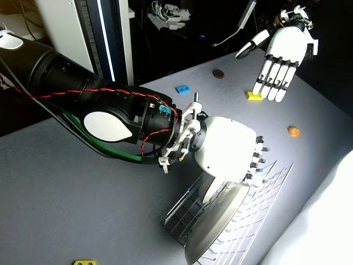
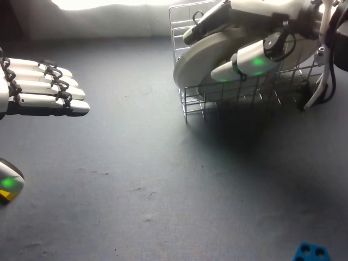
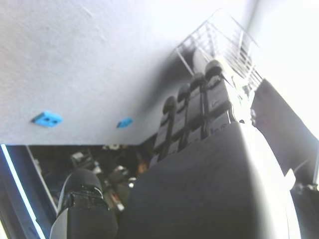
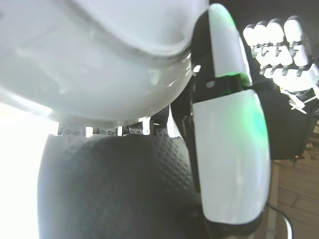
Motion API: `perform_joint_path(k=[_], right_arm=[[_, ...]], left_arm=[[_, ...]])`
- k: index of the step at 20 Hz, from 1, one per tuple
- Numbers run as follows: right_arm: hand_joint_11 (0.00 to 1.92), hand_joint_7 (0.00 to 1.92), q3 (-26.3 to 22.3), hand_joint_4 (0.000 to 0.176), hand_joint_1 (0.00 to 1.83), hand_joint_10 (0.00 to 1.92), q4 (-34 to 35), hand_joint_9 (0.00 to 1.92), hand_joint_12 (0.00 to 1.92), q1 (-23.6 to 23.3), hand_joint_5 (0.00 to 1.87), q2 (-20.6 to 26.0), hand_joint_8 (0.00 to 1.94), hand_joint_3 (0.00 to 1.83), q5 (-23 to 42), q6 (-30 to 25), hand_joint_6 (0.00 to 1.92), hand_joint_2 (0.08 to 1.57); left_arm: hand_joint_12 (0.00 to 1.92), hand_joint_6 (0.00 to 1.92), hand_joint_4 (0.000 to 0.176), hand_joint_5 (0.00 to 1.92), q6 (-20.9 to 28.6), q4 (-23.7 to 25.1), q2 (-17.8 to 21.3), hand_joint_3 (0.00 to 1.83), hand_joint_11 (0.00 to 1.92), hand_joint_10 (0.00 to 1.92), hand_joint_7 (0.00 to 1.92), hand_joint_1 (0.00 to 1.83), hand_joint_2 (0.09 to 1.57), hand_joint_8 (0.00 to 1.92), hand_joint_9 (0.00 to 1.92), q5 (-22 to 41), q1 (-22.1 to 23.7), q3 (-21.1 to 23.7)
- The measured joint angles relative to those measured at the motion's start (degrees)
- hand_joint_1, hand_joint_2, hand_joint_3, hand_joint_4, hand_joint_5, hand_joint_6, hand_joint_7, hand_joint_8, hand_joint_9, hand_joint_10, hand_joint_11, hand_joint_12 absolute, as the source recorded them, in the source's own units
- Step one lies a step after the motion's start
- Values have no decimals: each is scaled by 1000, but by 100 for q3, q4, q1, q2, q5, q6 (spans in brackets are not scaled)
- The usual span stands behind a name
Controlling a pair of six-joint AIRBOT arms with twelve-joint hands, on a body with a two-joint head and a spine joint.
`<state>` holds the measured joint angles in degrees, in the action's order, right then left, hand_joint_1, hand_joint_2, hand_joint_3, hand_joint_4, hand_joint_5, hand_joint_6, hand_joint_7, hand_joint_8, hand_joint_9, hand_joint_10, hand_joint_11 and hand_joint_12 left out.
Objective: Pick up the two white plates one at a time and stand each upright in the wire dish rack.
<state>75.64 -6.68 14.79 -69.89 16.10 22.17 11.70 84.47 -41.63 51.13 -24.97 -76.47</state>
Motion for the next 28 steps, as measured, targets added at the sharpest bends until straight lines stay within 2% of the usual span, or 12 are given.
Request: perform_joint_path(k=[3,8,11,16,18,22,24,28], right_arm=[[144,593,0,0,1088,0,4,581,1052,-109,538,7,0,0,52,0,1,1073],[19,484,0,0,1041,0,2,480,1107,-249,374,90,0,0,111,0,0,1054],[14,495,0,0,985,0,4,477,1105,-284,377,107,4,0,385,225,3,1018],[0,349,-37,0,971,0,2,335,912,-286,255,208,0,0,748,341,0,996],[0,294,-179,0,989,0,2,285,816,-356,209,387,0,0,855,350,0,998],[0,201,-682,0,872,0,-507,184,646,-439,133,728,0,10,1119,402,0,1054],[0,134,-1027,0,844,0,-557,140,549,-439,69,909,0,6,1270,916,0,1062],[0,49,-1502,0,790,1,-557,73,388,-433,0,1327,1,0,1362,1108,0,998]], left_arm=[[0,4,0,10,17,0,0,0,0,0,0,0,1025,0,0,4,0,0],[0,0,0,0,20,142,0,0,0,0,0,0,1024,0,0,66,11,20],[0,3,0,10,20,234,-2,1,0,0,0,0,1028,0,0,92,52,92],[0,0,0,0,22,496,-4,0,0,0,0,0,1025,0,0,85,177,254],[0,0,0,0,20,496,2,0,0,0,0,0,1024,0,0,131,177,284],[0,0,0,0,22,717,0,0,0,0,0,0,1024,0,0,138,175,223],[0,0,0,0,17,697,0,0,0,0,0,0,1021,0,0,133,107,219],[0,0,0,0,-79,778,0,0,0,0,0,0,1018,0,0,214,-33,219]])
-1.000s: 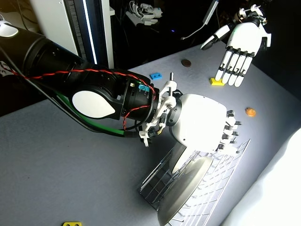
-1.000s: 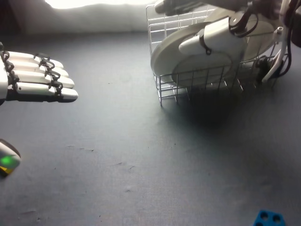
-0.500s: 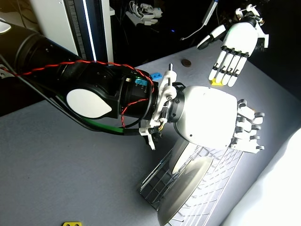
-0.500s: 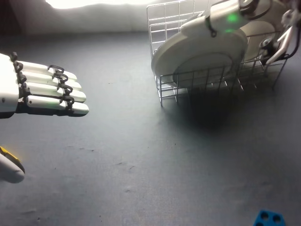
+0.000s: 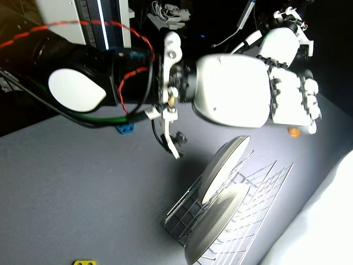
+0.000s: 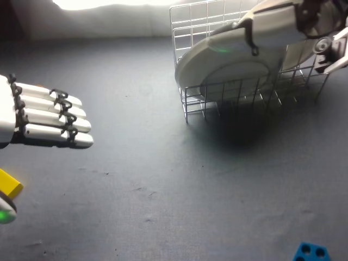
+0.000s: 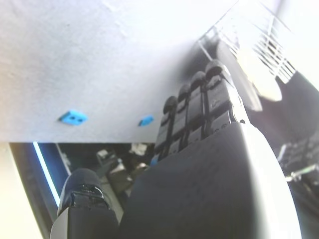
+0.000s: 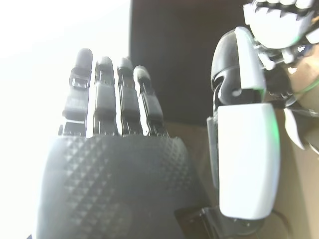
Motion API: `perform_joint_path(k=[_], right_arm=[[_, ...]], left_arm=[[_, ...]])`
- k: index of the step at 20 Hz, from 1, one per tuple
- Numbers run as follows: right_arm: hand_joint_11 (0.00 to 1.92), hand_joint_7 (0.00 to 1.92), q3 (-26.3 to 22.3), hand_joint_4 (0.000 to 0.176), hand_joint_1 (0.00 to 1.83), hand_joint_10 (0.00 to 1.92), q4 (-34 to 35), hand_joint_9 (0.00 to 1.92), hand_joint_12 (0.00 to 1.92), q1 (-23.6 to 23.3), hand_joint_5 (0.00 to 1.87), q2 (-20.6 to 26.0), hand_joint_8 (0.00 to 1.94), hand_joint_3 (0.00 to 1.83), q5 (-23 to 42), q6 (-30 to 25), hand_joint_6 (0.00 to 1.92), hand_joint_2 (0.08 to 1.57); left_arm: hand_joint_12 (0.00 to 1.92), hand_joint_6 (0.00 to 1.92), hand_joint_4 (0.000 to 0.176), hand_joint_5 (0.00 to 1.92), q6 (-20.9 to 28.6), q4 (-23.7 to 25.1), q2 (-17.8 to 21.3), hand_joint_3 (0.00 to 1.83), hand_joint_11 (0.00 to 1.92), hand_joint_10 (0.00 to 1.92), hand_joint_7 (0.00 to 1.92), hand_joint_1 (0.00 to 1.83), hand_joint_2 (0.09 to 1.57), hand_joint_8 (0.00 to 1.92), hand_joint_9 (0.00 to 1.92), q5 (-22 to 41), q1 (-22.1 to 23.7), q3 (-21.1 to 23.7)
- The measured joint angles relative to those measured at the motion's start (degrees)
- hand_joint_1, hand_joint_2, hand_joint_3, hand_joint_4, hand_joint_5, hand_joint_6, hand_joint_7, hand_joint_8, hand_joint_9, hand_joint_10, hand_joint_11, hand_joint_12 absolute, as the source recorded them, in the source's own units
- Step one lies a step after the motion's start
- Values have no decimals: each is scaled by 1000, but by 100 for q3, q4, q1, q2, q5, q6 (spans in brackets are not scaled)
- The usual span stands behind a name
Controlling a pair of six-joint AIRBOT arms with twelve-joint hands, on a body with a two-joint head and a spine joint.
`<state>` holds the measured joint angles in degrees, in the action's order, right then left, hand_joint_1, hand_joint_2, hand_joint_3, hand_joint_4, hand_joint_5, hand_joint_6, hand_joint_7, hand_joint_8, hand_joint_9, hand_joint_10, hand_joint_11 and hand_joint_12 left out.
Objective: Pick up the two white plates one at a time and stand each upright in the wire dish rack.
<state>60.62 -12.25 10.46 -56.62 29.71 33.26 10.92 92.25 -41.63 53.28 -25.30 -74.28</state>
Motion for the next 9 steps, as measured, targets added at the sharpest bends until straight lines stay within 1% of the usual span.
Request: perform_joint_path(k=[3,4,5,6,7,8,9], right_arm=[[0,72,-341,0,787,7,-55,96,455,26,13,382,6,0,9,33,4,954],[0,64,-409,0,793,2,-192,85,433,61,10,479,2,0,94,44,2,946],[0,35,-525,0,813,2,-391,54,351,94,1,608,3,0,177,48,0,955],[0,43,-623,0,824,6,-461,61,356,103,0,697,5,0,208,48,0,958],[0,68,-715,0,893,8,-562,78,383,127,14,787,8,0,254,46,3,946],[0,138,-789,0,958,16,-645,126,503,127,91,850,15,0,271,46,17,932],[0,201,-848,0,932,23,-732,179,635,144,137,918,18,3,280,46,19,958]], left_arm=[[0,0,0,0,-37,-24,2,6,0,0,0,0,1036,0,0,-24,2,13],[0,0,0,0,-37,-4,2,7,0,0,0,0,1039,0,0,-52,13,42],[0,0,0,0,-35,-26,11,5,0,0,0,0,1036,0,0,-52,26,79],[0,0,0,0,-37,-13,13,3,0,0,0,0,1033,0,0,-37,55,96],[0,0,0,0,-39,-13,24,2,0,0,0,0,1032,0,0,-42,74,120],[0,0,0,0,-35,-37,35,4,0,0,0,0,1036,0,0,-39,74,118],[0,6,0,14,-37,-26,37,3,0,5,22,0,1035,9,12,-50,72,111]])
